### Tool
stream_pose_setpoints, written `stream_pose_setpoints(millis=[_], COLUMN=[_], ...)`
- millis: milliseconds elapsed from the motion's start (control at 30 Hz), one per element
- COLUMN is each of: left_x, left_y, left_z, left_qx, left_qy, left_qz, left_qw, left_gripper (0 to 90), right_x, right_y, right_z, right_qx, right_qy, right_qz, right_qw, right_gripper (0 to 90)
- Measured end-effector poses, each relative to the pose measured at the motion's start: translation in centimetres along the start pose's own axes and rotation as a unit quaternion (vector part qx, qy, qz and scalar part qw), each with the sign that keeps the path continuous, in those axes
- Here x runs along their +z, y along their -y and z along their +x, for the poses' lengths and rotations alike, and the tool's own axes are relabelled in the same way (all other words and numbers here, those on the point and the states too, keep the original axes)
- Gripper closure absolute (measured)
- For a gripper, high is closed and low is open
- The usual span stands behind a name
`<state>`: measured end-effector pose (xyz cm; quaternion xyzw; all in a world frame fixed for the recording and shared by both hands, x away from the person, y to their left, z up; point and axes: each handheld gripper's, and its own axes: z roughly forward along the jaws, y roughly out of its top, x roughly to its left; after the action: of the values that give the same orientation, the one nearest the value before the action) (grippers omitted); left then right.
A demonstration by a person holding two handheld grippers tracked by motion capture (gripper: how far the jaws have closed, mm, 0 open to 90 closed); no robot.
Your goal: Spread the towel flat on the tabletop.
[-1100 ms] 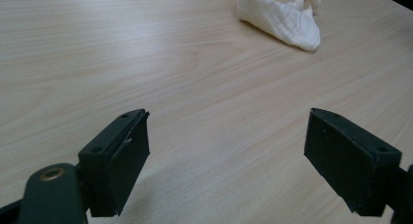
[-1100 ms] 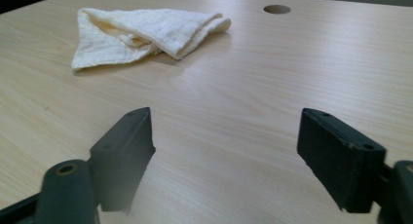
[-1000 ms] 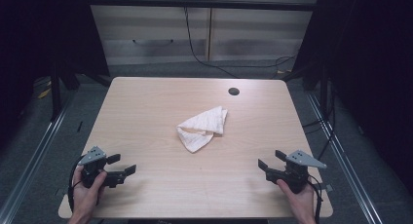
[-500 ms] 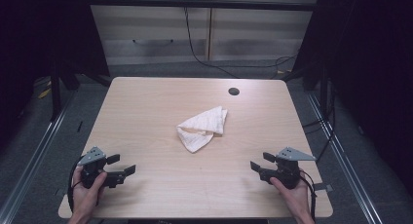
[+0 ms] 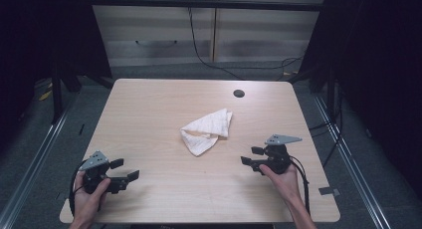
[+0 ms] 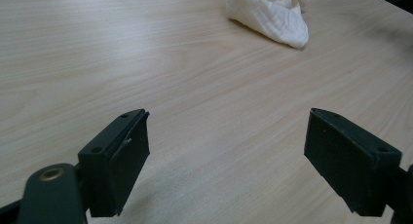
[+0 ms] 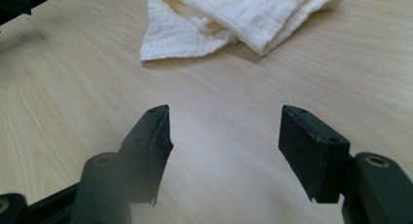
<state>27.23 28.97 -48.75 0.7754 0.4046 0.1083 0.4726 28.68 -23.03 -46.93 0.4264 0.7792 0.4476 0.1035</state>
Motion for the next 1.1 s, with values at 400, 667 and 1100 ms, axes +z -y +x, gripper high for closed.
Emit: stream_pose_setpoints(millis=[400, 667, 1100], left_x=[0.2, -0.1, 0.0], left_y=[-0.1, 0.0, 0.0], left_z=[-0.2, 0.0, 0.3], left_qx=[0.009, 0.003, 0.004], left_qy=[0.005, -0.001, -0.001], left_qz=[0.007, -0.001, 0.003], left_qw=[0.9999, 1.0, 1.0], left_gripper=[16.3, 16.5, 16.7], right_x=[3.7, 6.9, 9.1], right_y=[-4.1, -5.9, -8.3], right_z=[-0.8, -1.0, -1.5], right_qx=[-0.018, -0.036, -0.053], right_qy=[-0.023, -0.04, -0.057], right_qz=[0.024, 0.047, 0.062], right_qw=[0.9993, 0.9974, 0.995], right_gripper=[31.4, 37.9, 38.6])
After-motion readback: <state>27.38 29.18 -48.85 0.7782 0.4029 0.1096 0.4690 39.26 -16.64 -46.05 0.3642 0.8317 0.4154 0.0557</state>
